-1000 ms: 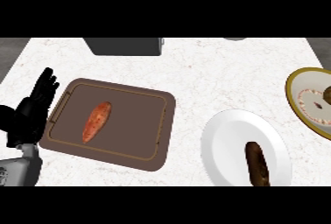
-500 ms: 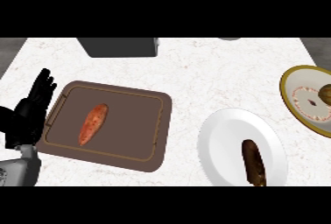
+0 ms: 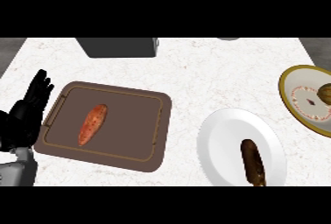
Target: Pick the squash from the plate and place it in the bowl
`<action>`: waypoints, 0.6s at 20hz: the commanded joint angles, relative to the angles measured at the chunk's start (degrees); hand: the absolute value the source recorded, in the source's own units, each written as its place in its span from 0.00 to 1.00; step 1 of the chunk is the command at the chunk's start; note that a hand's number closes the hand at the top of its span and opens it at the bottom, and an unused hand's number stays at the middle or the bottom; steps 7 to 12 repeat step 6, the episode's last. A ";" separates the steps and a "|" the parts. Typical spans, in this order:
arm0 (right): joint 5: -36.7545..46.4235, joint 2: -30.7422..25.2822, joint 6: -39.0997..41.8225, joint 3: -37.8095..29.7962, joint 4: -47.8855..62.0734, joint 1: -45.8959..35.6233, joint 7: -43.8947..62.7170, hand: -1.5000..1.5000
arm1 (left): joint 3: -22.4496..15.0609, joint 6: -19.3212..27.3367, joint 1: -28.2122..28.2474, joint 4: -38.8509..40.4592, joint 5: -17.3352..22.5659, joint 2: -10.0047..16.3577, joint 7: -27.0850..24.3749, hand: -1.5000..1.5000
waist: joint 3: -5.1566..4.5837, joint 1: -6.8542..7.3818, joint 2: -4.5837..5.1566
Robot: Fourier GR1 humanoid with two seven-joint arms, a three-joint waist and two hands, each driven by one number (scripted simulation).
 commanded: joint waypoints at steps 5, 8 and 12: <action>-8.91 -0.15 10.52 -2.25 -3.22 6.98 -1.72 0.00 | 2.59 -1.29 -4.70 9.95 0.31 0.26 -4.85 0.50 | -0.13 -0.04 0.19; -10.10 -4.58 13.48 -3.03 0.33 9.46 -2.67 0.00 | 1.53 -1.40 -0.79 2.51 0.17 0.22 -1.16 0.50 | -0.02 0.55 0.13; -10.10 -4.58 13.48 -3.03 0.33 9.46 -2.67 0.00 | 1.53 -1.40 -0.79 2.51 0.17 0.22 -1.16 0.50 | -0.02 0.55 0.13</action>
